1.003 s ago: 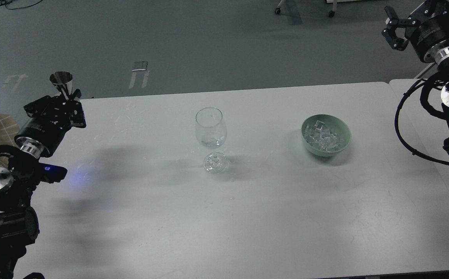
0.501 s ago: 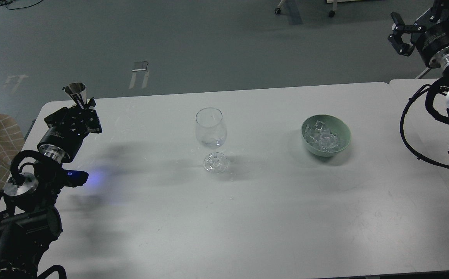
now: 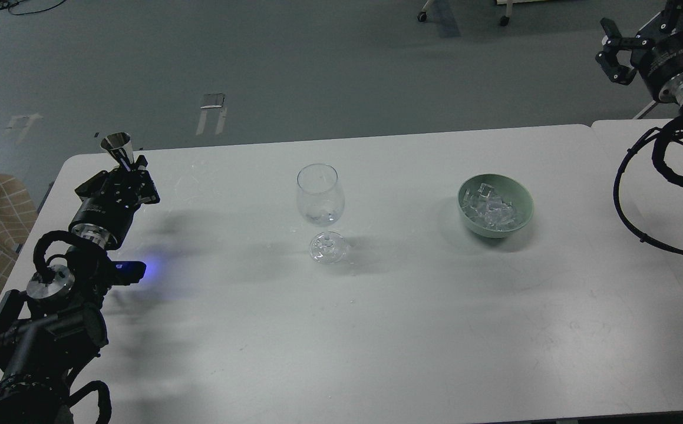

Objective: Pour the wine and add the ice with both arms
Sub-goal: 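Lower the jigger onto the table and open the left gripper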

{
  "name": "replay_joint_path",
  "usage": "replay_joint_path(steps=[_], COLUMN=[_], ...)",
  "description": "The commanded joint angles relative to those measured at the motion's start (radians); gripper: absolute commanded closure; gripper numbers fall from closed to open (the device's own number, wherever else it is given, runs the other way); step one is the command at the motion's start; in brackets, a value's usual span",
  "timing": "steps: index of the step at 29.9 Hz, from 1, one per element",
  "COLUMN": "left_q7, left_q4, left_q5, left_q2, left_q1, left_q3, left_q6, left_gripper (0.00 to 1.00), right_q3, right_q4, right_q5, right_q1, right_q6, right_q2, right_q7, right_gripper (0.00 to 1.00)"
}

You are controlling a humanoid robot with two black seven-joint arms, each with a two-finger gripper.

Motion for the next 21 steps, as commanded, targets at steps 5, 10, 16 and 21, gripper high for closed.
replay_joint_path(steps=[5,10,16,21], left_q7=[-0.031,-0.031,-0.029,-0.032], left_q4=[0.047,0.059,0.059,0.059], left_q5=[0.005,0.005,0.006,0.006], left_q2=[-0.008,-0.017,-0.023,-0.028], left_q1=[-0.005,-0.007,-0.008,-0.010], left_q3=[0.010,0.010,0.011,0.011], left_q6=[0.013,0.013,0.014,0.014], left_gripper=[0.97,0.90,0.80,0.77], right_q3=[0.000,0.000,0.002,0.002], right_q4=[0.001,0.002,0.004,0.005], right_q5=[0.000,0.000,0.000,0.000], right_q1=[-0.008,-0.018,-0.022,-0.018], right_q6=[0.000,0.000,0.000,0.000], right_q2=[0.005,0.001,0.004,0.005], right_q7=[0.001,0.001,0.001,0.001], right_gripper=[0.00,0.00,0.00,0.00])
